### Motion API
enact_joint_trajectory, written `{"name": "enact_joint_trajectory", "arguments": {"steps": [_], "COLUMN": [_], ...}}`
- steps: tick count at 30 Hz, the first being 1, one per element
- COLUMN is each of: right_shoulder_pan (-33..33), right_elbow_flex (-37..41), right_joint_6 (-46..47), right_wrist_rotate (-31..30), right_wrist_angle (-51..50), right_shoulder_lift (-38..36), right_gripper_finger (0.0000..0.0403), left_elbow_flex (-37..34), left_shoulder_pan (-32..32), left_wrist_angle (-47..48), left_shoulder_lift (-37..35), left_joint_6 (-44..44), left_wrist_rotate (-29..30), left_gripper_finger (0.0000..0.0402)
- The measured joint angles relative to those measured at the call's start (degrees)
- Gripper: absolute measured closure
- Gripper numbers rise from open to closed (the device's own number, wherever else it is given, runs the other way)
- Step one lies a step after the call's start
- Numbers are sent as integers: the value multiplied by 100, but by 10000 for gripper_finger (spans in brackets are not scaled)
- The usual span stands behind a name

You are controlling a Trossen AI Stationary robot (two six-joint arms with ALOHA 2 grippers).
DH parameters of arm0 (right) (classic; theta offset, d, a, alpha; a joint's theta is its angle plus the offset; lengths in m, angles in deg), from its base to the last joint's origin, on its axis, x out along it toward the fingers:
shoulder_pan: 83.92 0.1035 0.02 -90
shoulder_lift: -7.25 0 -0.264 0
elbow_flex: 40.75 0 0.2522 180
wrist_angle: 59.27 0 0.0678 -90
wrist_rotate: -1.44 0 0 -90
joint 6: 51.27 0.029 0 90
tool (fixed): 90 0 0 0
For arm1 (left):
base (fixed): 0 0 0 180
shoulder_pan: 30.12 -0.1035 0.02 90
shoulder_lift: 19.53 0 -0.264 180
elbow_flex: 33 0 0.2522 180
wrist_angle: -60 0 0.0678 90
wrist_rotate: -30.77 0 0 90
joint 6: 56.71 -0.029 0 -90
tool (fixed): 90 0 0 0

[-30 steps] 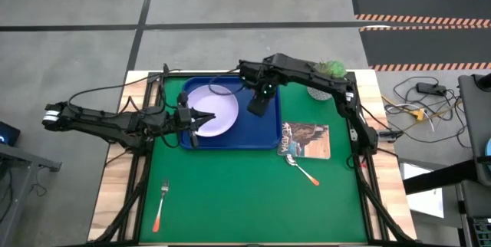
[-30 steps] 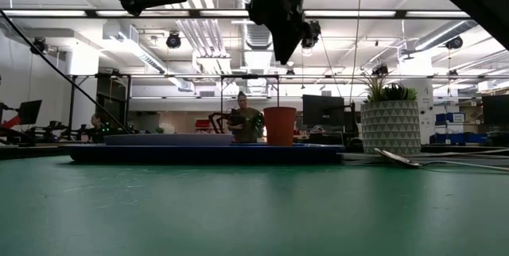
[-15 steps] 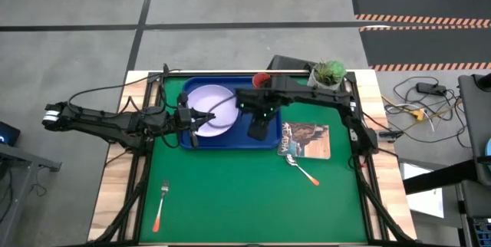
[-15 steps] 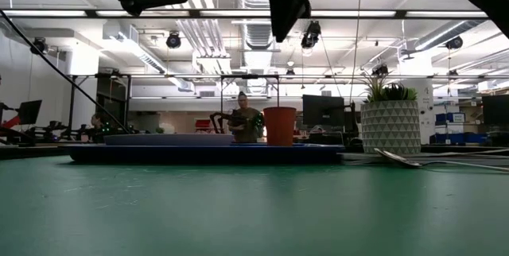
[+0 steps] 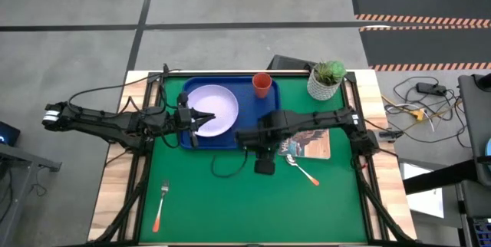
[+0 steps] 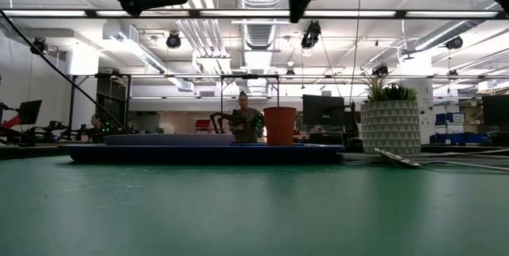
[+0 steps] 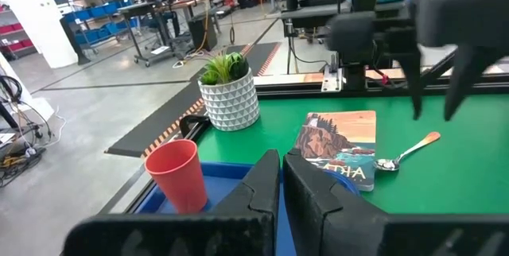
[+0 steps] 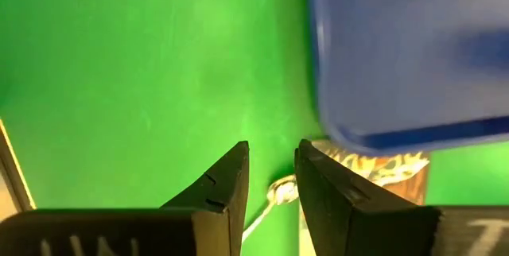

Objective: Pick and place plate/cup/fork/spoon on tray
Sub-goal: Put the orange spoon on the blue serving tray to the right of the white plate

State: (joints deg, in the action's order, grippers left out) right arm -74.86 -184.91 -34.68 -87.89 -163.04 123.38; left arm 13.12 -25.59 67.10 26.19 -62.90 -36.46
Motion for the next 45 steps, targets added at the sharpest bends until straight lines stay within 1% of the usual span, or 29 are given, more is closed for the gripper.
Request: {"name": "enact_joint_trajectory", "arguments": {"steps": [4,7,10,17,23,26,33,40,45], "right_shoulder_pan": [253,392,474,572,586,597,634,645,684], "right_elbow_flex": [522,1083,1758,3356,4526,5036,5934,6335,6621], "right_joint_6": [311,674,1158,2273,3081,3475,4129,4283,4518], "right_wrist_rotate": [-2,-2,-24,-51,-66,-69,-22,-13,34], "right_wrist_angle": [4,31,172,1067,1629,1815,2151,2525,3151], "right_shoulder_lift": [-135,-426,-850,-2042,-2907,-3205,-3518,-3501,-3483], "right_gripper_finger": [310,310,310,310,310,310,310,310,310], "left_elbow_flex": [0,0,0,0,0,0,0,0,0], "left_shoulder_pan": [2,2,2,2,2,-2,-2,-2,-2], "left_wrist_angle": [-1,0,0,-23,-25,-20,-18,-17,-15], "left_shoulder_lift": [0,0,0,1,0,1,1,2,1], "left_joint_6": [1,90,138,140,141,139,138,136,136], "left_wrist_rotate": [0,-2,-4,-4,-2,-4,-2,-2,-2], "left_gripper_finger": [401,401,401,401,401,401,401,401,401]}}
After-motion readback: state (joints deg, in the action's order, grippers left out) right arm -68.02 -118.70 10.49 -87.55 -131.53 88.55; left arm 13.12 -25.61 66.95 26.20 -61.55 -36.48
